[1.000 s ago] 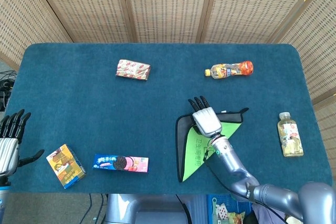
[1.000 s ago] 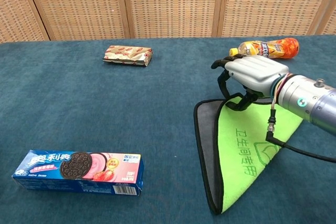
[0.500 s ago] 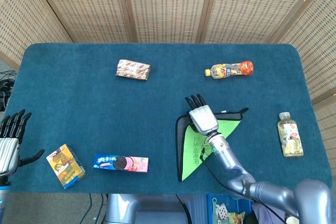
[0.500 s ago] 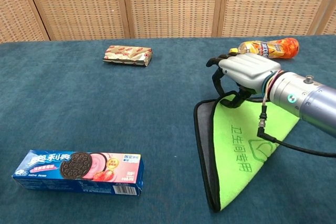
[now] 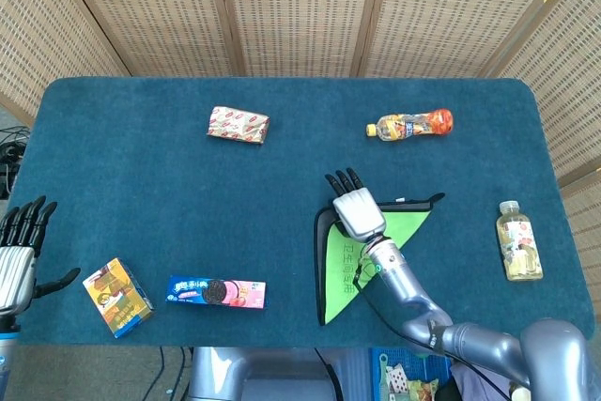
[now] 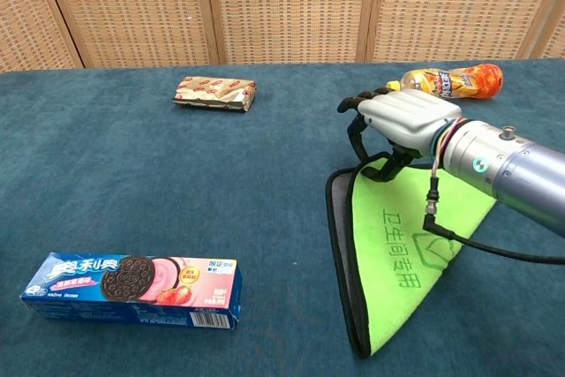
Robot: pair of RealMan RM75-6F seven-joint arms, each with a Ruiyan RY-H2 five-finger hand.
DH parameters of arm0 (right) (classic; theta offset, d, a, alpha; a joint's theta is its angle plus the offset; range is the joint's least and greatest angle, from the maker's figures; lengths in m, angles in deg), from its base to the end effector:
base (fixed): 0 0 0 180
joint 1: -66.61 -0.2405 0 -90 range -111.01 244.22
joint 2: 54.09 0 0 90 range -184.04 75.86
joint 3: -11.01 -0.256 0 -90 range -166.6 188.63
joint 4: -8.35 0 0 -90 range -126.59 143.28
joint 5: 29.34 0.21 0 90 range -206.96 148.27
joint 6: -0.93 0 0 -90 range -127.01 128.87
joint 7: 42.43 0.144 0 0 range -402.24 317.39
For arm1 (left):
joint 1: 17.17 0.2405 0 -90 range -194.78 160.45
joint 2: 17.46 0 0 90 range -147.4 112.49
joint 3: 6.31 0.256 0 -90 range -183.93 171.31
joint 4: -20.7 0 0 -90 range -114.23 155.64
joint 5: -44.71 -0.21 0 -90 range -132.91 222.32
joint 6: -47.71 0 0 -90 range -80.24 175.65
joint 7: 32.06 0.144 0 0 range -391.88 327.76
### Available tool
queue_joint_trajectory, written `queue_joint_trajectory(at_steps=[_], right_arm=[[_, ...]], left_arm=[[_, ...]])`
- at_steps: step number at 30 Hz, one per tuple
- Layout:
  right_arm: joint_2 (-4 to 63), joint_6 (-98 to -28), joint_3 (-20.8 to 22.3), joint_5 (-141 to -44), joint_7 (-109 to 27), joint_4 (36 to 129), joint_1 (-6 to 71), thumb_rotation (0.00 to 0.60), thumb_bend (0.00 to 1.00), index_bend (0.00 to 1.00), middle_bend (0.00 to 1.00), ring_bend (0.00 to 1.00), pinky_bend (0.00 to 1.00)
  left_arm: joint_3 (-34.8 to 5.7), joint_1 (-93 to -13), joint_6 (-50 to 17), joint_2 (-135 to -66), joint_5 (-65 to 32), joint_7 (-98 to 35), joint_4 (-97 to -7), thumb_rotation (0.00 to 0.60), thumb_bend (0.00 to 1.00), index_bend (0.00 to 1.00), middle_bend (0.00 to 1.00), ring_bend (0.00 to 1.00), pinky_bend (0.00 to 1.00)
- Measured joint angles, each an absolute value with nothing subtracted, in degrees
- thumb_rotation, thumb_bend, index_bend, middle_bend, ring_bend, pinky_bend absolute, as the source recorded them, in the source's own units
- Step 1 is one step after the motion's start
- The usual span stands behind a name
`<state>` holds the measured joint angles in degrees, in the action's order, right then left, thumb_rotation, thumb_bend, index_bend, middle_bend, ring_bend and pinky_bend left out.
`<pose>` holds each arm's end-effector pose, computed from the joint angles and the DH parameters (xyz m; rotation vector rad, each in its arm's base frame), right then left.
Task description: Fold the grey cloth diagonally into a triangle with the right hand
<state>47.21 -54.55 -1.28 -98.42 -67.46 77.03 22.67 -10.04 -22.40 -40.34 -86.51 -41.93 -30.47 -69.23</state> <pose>-0.1385 -0.3596 -0.0606 1.8826 -0.7374 0.8901 -0.3049 0.1859 0.1436 -1.3527 -0.8600 -0.9706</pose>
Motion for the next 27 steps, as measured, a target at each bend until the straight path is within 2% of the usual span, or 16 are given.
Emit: queue_joint_trajectory(at_steps=[27], right_arm=[[48.34, -53.86, -1.68, -96.96, -68.32, 76.82, 20.97, 0.6, 0.45, 0.61, 0.1, 0.0, 0.0]], left_arm=[[-10.07, -22.51, -40.06, -86.4, -41.69, -30.66, -69.19, 0.6, 0.15, 0.0, 0.0, 0.0, 0.0]])
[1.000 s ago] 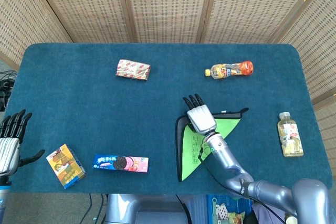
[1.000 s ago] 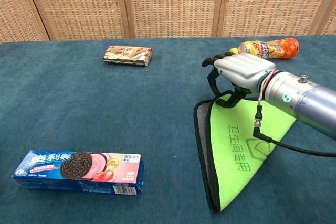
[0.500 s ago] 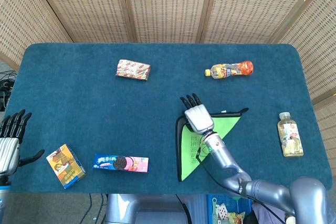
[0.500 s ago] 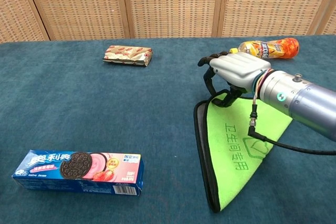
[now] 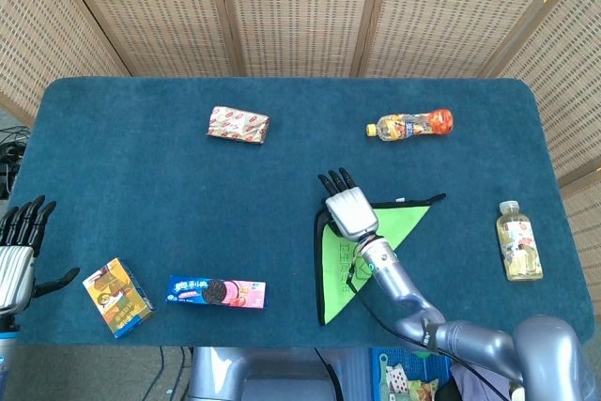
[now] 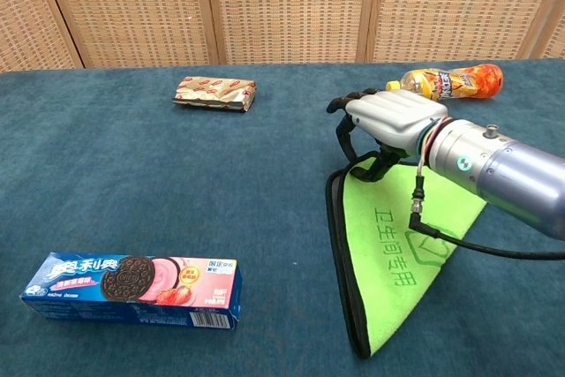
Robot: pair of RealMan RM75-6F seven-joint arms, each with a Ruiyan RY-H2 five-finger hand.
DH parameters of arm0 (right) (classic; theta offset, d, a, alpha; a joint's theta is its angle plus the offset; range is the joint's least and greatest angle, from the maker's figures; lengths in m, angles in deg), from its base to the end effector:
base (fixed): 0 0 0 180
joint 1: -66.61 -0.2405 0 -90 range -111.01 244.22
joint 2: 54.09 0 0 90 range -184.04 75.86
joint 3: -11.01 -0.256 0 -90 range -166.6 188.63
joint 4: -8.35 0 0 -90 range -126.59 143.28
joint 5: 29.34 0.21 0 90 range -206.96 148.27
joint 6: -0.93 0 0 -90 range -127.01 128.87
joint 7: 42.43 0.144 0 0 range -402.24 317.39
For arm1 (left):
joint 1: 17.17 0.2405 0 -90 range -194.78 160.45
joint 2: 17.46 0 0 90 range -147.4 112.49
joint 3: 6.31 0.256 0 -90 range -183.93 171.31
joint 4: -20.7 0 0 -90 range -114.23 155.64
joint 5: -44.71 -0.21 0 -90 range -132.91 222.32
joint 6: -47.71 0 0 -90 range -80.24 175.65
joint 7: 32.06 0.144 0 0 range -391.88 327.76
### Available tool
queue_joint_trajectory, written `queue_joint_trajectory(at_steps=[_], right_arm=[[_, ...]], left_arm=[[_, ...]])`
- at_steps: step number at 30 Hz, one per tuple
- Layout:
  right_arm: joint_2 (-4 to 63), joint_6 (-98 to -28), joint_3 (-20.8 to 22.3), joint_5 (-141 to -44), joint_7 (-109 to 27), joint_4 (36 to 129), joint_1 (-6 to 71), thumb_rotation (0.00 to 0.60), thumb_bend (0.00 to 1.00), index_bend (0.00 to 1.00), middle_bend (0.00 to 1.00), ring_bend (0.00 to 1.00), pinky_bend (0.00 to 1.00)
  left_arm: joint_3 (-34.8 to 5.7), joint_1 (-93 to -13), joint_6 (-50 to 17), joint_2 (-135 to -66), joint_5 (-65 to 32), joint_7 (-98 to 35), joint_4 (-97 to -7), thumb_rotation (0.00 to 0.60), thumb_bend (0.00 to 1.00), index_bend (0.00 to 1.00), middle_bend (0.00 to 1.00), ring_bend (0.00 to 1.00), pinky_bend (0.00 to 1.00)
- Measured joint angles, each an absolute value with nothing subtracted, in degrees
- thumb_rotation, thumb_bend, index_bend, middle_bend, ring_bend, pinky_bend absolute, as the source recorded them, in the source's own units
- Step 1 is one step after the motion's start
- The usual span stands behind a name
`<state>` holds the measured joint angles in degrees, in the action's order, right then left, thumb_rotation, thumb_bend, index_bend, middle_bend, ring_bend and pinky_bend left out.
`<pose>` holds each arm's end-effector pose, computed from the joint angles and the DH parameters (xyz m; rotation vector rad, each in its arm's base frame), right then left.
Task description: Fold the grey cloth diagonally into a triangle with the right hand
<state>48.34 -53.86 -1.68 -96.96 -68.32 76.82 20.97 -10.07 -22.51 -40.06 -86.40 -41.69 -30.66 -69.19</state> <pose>-0.1265 -0.3617 -0.0674 1.8971 -0.7426 0.8971 -0.3056 0.1867 0.1439 -1.3525 -0.8643 -0.9680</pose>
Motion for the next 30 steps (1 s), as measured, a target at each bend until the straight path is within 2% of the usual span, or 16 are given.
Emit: queue_joint_trajectory(at_steps=[13, 16, 19, 22, 24, 30], right_arm=[[48.73, -53.33, -1.87, -95.98, -68.53, 75.93, 20.46, 0.6, 0.45, 0.6, 0.08, 0.0, 0.0], [48.77, -53.23, -1.83, -95.73, -68.51, 75.8, 20.49, 0.6, 0.43, 0.46, 0.01, 0.0, 0.0], [48.51, -52.68, -1.68, -95.31, -68.58, 76.1, 20.53, 0.6, 0.37, 0.33, 0.0, 0.0, 0.0], [48.12, -52.58, -1.63, -94.95, -68.99, 76.5, 20.58, 0.6, 0.32, 0.25, 0.0, 0.0, 0.0], [47.91, -52.75, -1.66, -94.72, -69.29, 76.69, 20.67, 0.6, 0.3, 0.22, 0.0, 0.0, 0.0], [47.0, -53.45, -1.66, -94.48, -69.64, 77.71, 21.05, 0.6, 0.29, 0.22, 0.0, 0.0, 0.0]], left_arm=[[-10.01, -22.56, -39.86, -86.37, -41.6, -30.64, -69.25, 0.6, 0.15, 0.0, 0.0, 0.0, 0.0], [-9.96, -22.56, -39.83, -86.38, -41.64, -30.61, -69.25, 0.6, 0.15, 0.0, 0.0, 0.0, 0.0], [-9.97, -22.58, -39.85, -86.42, -41.68, -30.58, -69.25, 0.6, 0.15, 0.0, 0.0, 0.0, 0.0], [-9.92, -22.58, -39.89, -86.43, -41.78, -30.53, -69.28, 0.6, 0.15, 0.0, 0.0, 0.0, 0.0], [-9.91, -22.58, -39.92, -86.45, -41.82, -30.47, -69.32, 0.6, 0.15, 0.0, 0.0, 0.0, 0.0], [-9.87, -22.56, -40.06, -86.47, -42.0, -30.45, -69.35, 0.6, 0.15, 0.0, 0.0, 0.0, 0.0]])
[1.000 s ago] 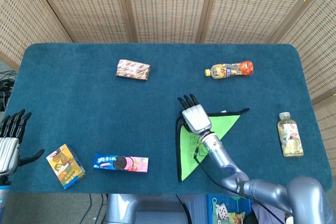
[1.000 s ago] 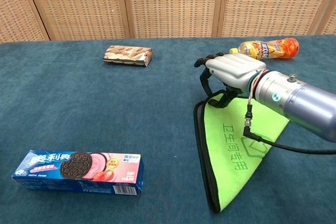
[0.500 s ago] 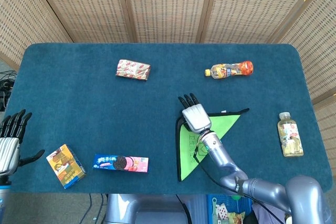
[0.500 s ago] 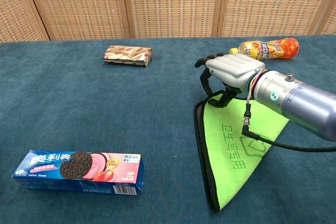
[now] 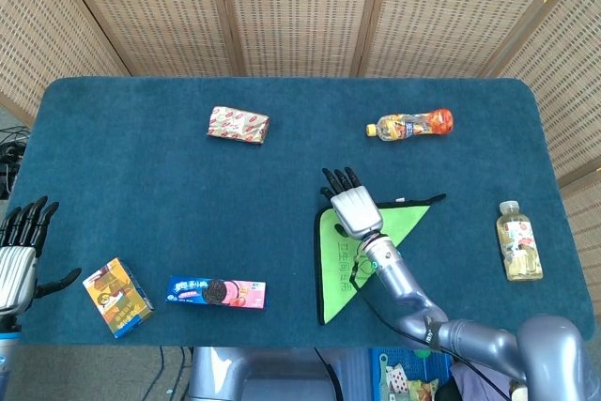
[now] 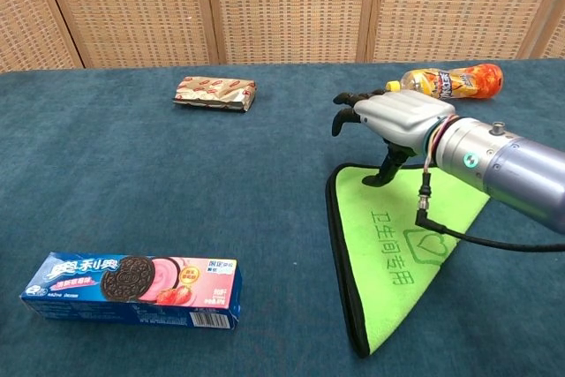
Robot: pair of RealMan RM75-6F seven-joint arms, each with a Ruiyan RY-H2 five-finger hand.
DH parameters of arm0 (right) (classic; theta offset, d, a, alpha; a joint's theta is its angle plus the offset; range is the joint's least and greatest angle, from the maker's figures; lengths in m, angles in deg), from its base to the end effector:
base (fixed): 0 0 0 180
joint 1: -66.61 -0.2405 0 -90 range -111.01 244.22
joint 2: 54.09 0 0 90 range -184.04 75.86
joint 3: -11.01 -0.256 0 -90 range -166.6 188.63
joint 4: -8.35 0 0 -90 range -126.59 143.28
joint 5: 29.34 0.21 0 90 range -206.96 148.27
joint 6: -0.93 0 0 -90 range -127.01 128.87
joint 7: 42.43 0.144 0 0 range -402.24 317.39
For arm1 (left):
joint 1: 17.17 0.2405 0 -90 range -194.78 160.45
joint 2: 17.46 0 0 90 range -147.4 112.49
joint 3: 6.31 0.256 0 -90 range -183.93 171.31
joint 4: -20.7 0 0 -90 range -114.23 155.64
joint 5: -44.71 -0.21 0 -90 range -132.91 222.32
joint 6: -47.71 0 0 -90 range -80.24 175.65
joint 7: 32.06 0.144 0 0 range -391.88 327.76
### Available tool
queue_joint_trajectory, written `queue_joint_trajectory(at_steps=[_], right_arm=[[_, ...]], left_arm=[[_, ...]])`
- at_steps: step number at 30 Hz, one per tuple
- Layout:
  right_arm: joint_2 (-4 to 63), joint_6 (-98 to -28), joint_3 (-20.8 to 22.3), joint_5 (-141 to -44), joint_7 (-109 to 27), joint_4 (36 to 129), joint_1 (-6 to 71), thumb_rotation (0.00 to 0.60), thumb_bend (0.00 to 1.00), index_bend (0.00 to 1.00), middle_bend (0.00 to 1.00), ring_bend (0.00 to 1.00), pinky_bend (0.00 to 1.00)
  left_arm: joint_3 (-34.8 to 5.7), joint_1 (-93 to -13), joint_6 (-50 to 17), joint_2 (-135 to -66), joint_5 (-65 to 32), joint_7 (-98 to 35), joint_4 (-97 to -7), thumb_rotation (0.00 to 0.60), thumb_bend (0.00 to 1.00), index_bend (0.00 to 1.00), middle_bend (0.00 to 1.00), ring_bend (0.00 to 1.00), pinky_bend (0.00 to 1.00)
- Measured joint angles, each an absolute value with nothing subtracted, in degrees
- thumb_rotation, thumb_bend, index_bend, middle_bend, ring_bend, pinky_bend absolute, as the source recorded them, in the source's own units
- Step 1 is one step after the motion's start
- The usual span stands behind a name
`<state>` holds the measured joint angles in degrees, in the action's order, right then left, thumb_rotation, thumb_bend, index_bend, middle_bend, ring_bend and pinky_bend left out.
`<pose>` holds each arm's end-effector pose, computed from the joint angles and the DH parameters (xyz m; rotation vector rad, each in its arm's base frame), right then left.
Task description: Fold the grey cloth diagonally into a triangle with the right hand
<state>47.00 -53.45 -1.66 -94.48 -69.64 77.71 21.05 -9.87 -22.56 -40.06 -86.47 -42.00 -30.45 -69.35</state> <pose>-0.1337 -0.3650 -0.0614 1.8817 -0.7582 0.8609 -0.3043 0.1862 0.1425 -1.3599 -0.8643 -0.9695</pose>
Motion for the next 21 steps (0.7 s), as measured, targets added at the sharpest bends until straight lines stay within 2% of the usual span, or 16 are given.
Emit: queue_joint_trajectory(at_steps=[9, 15, 19, 21], right_arm=[[42.96, -57.05, -1.14, -95.48, -70.09, 82.19, 23.2, 0.6, 0.28, 0.22, 0.0, 0.0, 0.0], [35.11, -61.24, 0.95, -96.48, -70.49, 90.69, 27.74, 0.6, 0.12, 0.19, 0.0, 0.0, 0.0], [28.49, -66.06, 3.61, -97.87, -69.48, 96.85, 33.01, 0.6, 0.04, 0.13, 0.0, 0.0, 0.0], [25.55, -69.5, 5.32, -99.55, -67.91, 98.88, 36.12, 0.6, 0.01, 0.07, 0.0, 0.0, 0.0]], left_arm=[[-9.95, -22.59, -39.83, -86.35, -41.69, -30.88, -69.24, 0.6, 0.15, 0.0, 0.0, 0.0, 0.0], [-9.82, -22.66, -39.25, -86.18, -41.4, -30.91, -69.19, 0.6, 0.15, 0.0, 0.0, 0.0, 0.0], [-9.62, -22.62, -39.29, -85.92, -41.67, -30.61, -69.76, 0.6, 0.15, 0.0, 0.0, 0.0, 0.0], [-9.51, -22.57, -39.42, -85.81, -41.89, -30.47, -69.93, 0.6, 0.15, 0.0, 0.0, 0.0, 0.0]])
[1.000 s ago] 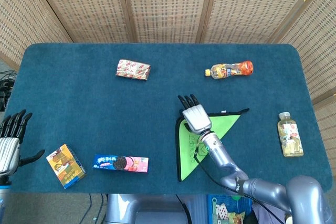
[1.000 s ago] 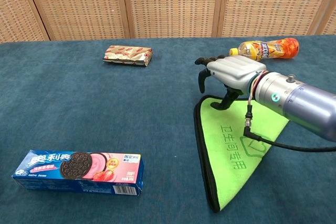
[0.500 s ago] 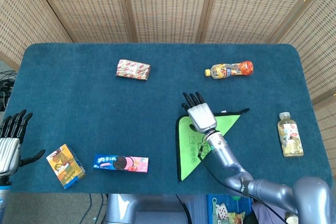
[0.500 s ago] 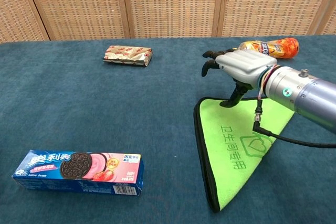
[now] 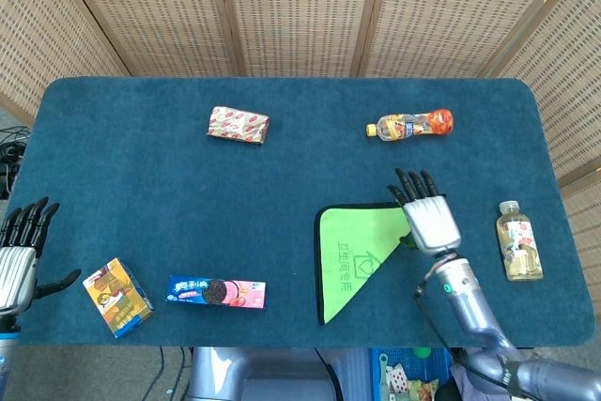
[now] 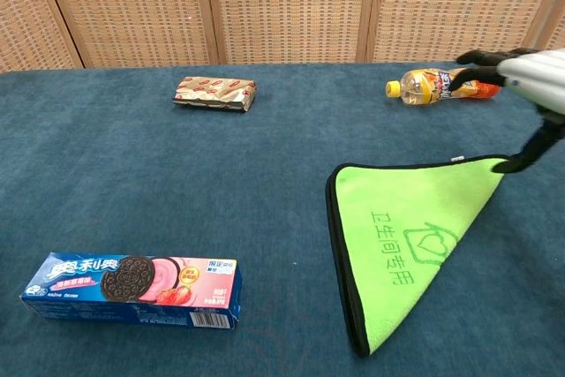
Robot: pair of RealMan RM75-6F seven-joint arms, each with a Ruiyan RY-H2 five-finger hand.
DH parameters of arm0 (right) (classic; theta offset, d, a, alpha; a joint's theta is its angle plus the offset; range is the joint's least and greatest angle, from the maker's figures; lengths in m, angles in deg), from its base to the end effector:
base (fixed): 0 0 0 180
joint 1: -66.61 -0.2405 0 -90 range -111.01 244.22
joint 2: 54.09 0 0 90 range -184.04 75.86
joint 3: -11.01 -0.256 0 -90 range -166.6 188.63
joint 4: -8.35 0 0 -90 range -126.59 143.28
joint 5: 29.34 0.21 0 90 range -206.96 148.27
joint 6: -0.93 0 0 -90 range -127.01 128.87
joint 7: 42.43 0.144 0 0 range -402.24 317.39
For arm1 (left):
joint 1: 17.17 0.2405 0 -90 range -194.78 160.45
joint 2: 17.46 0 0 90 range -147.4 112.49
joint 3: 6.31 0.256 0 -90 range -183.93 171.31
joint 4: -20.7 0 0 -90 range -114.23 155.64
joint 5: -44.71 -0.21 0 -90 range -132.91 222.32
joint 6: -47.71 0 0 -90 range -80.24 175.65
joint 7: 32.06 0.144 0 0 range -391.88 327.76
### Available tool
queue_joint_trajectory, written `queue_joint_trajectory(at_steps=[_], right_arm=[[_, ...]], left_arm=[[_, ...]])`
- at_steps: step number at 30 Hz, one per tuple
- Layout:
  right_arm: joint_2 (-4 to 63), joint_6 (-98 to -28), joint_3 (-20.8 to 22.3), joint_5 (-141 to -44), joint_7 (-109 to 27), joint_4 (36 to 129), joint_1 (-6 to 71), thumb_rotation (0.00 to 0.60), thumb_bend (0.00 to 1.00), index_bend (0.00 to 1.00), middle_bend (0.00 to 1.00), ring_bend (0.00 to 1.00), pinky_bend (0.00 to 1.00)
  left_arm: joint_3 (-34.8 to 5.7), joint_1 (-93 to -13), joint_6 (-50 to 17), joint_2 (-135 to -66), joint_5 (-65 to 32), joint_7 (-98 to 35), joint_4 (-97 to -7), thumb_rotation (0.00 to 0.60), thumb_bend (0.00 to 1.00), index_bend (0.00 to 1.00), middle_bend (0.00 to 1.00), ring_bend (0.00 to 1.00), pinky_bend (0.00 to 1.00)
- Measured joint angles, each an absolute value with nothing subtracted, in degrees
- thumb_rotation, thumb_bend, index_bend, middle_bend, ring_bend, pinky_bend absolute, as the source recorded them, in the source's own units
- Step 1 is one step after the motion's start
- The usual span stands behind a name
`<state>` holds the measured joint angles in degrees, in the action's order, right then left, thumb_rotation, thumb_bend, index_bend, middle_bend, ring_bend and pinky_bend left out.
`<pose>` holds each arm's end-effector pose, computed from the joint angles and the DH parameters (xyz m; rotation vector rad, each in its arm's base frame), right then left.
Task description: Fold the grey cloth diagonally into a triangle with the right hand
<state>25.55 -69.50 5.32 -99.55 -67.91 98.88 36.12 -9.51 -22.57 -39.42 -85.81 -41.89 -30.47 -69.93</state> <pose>-0.2144 -0.3034 0.0536 1.6794 -0.7437 0.8311 -0.3047 0.1850 0.1430 -1.3699 -0.8766 -0.9575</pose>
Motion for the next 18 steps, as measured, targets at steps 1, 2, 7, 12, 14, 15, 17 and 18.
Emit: queue_joint_trajectory(at_steps=[1, 2, 7, 12, 14, 15, 17, 18], right_arm=[[24.51, -71.01, 6.08, -100.46, -67.12, 99.49, 37.45, 0.6, 0.01, 0.05, 0.0, 0.0, 0.0], [23.4, -73.04, 7.11, -101.66, -66.08, 100.1, 39.19, 0.6, 0.0, 0.02, 0.0, 0.0, 0.0], [19.96, -80.09, 11.66, -105.88, -61.94, 101.32, 46.2, 0.6, 0.0, 0.0, 0.0, 0.0, 0.0], [17.07, -85.54, 15.54, -108.45, -58.05, 100.42, 52.45, 0.6, 0.0, 0.0, 0.0, 0.0, 0.0], [16.07, -87.13, 16.68, -109.14, -56.56, 99.28, 54.54, 0.6, 0.0, 0.0, 0.0, 0.0, 0.0], [15.71, -87.74, 17.0, -109.34, -56.07, 98.74, 55.32, 0.6, 0.0, 0.0, 0.0, 0.0, 0.0], [15.2, -88.72, 17.32, -109.52, -54.65, 97.75, 56.55, 0.6, 0.0, 0.0, 0.0, 0.0, 0.0], [15.07, -88.96, 17.34, -109.51, -53.92, 97.45, 56.98, 0.6, 0.0, 0.0, 0.0, 0.0, 0.0]], left_arm=[[-9.49, -22.55, -39.5, -85.79, -41.95, -30.45, -69.99, 0.6, 0.15, 0.0, 0.0, 0.0, 0.0], [-9.46, -22.51, -39.61, -85.75, -42.05, -30.42, -70.06, 0.6, 0.15, 0.0, 0.0, 0.0, 0.0], [-9.27, -22.34, -40.02, -85.62, -42.53, -30.38, -70.26, 0.6, 0.15, 0.0, 0.0, 0.0, 0.0], [-9.16, -22.14, -40.57, -85.61, -42.98, -30.32, -70.26, 0.6, 0.15, 0.0, 0.0, 0.0, 0.0], [-9.14, -22.14, -40.56, -85.71, -42.99, -30.11, -70.13, 0.6, 0.15, 0.0, 0.0, 0.0, 0.0], [-9.11, -22.14, -40.54, -85.77, -43.0, -30.03, -70.11, 0.6, 0.15, 0.0, 0.0, 0.0, 0.0], [-9.07, -22.15, -40.55, -85.87, -43.12, -29.79, -70.1, 0.6, 0.15, 0.0, 0.0, 0.0, 0.0], [-9.05, -22.15, -40.59, -85.94, -43.17, -29.61, -70.07, 0.6, 0.15, 0.0, 0.0, 0.0, 0.0]])
